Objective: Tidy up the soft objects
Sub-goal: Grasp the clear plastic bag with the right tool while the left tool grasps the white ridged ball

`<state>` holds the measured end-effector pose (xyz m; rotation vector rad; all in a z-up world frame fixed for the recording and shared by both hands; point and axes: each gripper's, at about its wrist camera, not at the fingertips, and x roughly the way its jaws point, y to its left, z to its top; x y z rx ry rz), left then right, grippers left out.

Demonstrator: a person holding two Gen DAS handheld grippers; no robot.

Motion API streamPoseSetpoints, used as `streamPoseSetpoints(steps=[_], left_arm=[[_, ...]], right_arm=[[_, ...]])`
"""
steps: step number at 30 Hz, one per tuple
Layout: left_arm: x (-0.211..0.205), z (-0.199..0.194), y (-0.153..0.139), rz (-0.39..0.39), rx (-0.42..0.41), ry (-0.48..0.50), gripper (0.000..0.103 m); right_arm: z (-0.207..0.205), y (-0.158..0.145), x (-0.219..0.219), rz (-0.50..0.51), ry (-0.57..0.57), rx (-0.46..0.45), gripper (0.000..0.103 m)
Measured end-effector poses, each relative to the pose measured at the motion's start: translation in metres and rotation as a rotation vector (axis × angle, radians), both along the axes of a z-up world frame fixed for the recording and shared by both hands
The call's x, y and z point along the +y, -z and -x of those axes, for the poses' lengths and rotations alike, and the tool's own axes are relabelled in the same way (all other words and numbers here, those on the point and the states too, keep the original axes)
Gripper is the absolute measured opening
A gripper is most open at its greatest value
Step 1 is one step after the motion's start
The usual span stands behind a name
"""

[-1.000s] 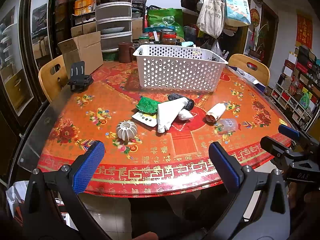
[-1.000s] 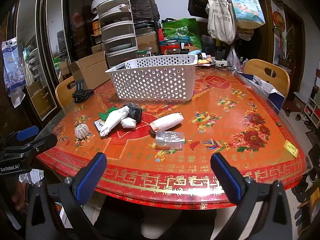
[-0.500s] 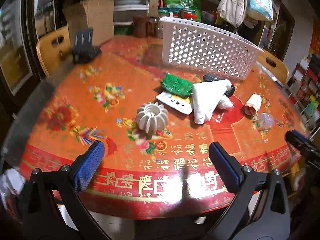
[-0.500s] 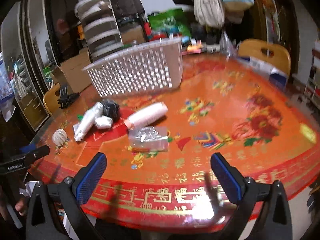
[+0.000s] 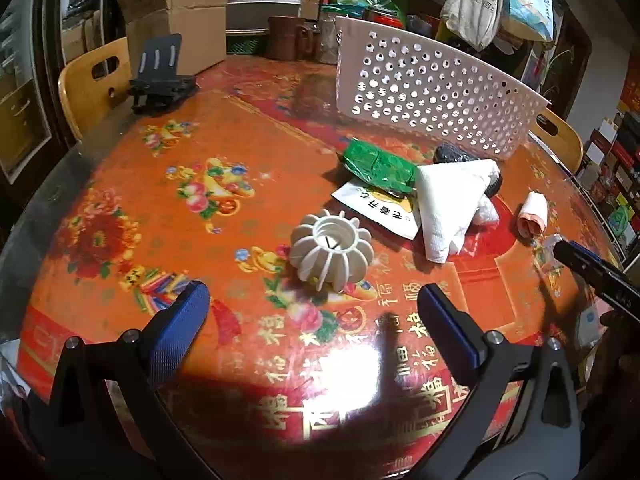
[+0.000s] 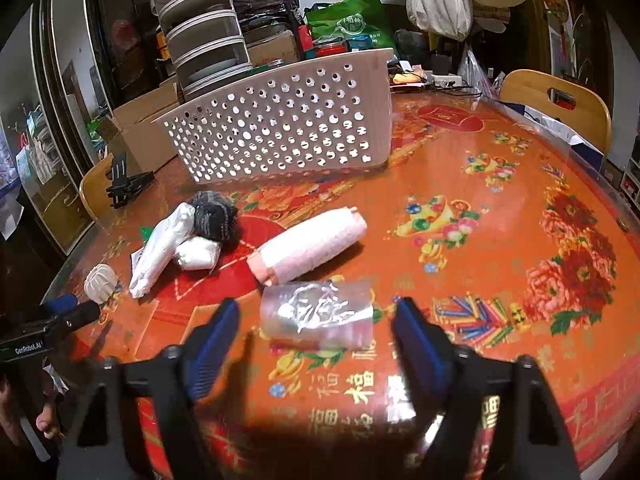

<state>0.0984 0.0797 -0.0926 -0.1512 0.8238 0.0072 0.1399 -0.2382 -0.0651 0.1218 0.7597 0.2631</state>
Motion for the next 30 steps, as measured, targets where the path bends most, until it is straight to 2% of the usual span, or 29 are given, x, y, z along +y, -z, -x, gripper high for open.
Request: streamPoseSetpoints(steps=[3, 7, 12, 14, 18, 21, 22, 23, 30], left_arm=[[-0.001, -0.004, 0.001, 0.009, -0.005, 0.009, 0.103], [-0.006, -0.006, -0.003, -0.014, -0.035, 0.020, 0.103], [-0.008, -0.009, -0.001, -0.019, -0.031, 0.032, 0.101], [-0.007, -0.011, 0.001, -0.008, -0.024, 0.026, 0.091], [-0.005, -0.012, 0.002, -0.019, -0.027, 0.009, 0.079], [-0.005, -0.012, 0.001, -0.031, -0.032, -0.005, 0.059], [-0.004, -0.012, 0.001, -0.027, -0.035, -0.005, 0.046], [-0.004, -0.012, 0.001, -0.018, -0.038, -0.001, 0.040], [-0.016, -0.006, -0.004, -0.077, -0.077, 0.008, 0.040]], right_arm=[[0.000, 0.000, -0.003, -0.006, -0.003, 0.003, 0.055], [0.001, 0.001, 0.002, 0.040, -0.017, -0.014, 0.055], [0.003, 0.004, 0.003, 0.058, -0.041, -0.043, 0.055], [0.004, 0.006, 0.005, 0.071, -0.044, -0.052, 0.055], [0.005, 0.007, 0.009, 0.098, -0.049, -0.065, 0.055], [0.005, 0.007, 0.007, 0.093, -0.054, -0.066, 0.055], [0.005, 0.007, 0.007, 0.090, -0.054, -0.067, 0.055], [0.005, 0.007, 0.006, 0.086, -0.055, -0.067, 0.055], [0.007, 0.007, 0.004, 0.071, -0.060, -0.069, 0.055]])
